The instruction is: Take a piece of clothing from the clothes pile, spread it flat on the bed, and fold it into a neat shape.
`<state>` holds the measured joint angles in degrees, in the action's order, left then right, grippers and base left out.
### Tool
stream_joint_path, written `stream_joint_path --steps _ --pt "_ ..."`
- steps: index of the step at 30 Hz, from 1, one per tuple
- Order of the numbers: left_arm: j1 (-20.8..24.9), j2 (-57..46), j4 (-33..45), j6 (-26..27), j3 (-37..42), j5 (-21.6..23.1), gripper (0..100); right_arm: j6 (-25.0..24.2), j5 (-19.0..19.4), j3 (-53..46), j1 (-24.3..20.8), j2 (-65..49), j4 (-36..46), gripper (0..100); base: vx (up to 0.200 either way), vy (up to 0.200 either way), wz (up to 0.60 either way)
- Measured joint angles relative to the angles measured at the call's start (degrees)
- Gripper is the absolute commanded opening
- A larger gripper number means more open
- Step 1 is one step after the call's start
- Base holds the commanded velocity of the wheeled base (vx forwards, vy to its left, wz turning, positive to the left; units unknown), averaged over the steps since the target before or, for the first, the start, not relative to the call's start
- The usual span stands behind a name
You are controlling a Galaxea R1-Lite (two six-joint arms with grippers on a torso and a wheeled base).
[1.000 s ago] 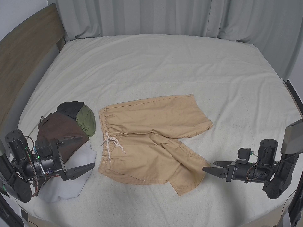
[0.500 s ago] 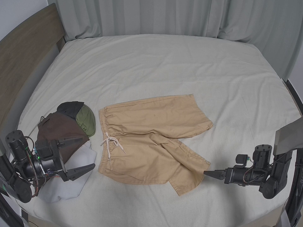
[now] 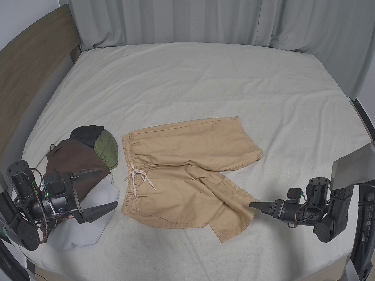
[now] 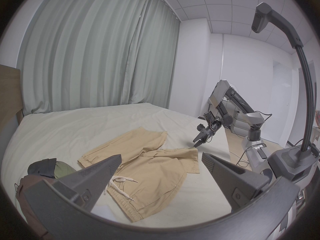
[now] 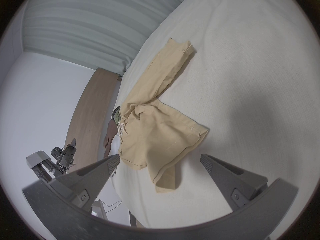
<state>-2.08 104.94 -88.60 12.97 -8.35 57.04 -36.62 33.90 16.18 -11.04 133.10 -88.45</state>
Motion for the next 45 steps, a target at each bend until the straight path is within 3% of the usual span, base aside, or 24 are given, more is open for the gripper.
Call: stream_joint_path --steps 11,19,25,26,45 --pt "0.2 0.0 -0.1 -0.3 -0.2 -0.1 100 -0.5 -2.8 3.4 0.1 3.6 0.0 100 0.000 0.000 0.00" --pt "0.2 0.0 0.0 -0.3 -0.1 -0.2 100 -9.0 -3.7 6.5 -0.1 4.6 0.0 100 0.000 0.000 0.00" --pt "0.2 0.0 0.0 -0.3 0.0 -0.2 100 -10.9 -4.6 8.5 0.0 5.0 0.1 100 0.000 0.000 0.00" --pt "0.2 0.0 -0.1 -0.3 0.0 -0.2 100 -10.9 -4.6 8.6 0.0 5.1 0.1 0 0.000 0.000 0.00" --pt "0.4 0.0 0.0 -0.3 0.2 -0.2 100 -10.8 -4.7 8.5 -0.2 5.4 0.1 0 0.000 0.000 0.00"
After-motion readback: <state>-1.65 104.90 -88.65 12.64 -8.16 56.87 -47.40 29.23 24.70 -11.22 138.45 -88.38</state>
